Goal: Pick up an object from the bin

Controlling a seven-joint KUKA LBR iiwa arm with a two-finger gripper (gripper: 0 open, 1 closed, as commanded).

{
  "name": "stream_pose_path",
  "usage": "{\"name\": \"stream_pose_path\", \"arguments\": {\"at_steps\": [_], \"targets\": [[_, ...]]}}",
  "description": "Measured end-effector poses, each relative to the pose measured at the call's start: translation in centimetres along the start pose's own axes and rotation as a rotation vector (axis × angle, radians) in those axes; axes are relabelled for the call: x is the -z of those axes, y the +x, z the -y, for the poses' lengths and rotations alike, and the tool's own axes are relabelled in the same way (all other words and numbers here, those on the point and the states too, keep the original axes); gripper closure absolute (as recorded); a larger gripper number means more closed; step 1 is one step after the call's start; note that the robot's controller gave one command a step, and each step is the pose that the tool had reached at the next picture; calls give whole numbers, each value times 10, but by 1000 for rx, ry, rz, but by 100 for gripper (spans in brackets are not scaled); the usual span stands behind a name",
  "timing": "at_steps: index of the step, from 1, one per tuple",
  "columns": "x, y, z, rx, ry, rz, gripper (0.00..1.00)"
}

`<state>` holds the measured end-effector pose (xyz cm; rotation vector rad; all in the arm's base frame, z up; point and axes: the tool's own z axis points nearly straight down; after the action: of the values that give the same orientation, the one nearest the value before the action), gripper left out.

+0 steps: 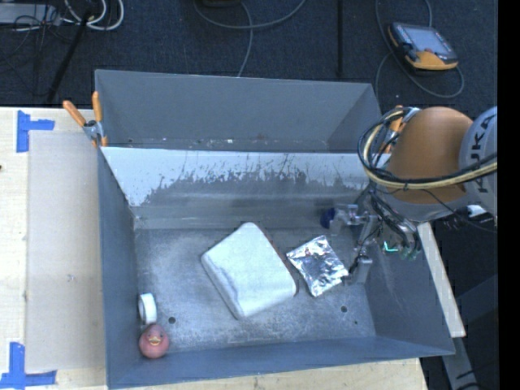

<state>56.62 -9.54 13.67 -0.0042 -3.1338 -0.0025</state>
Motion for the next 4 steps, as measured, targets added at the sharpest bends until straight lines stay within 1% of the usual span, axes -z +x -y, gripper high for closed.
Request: {"name": "stream_pose_path", "arguments": {"at_steps": [1,2,3,4], "targets": [[-69,21,-39,-128,-1,2,0],[-65,19,-37,-125,2,10,100],[-66,19,-37,-123,1,8,0],[-68,42,-12,418,3,5,0]]}}
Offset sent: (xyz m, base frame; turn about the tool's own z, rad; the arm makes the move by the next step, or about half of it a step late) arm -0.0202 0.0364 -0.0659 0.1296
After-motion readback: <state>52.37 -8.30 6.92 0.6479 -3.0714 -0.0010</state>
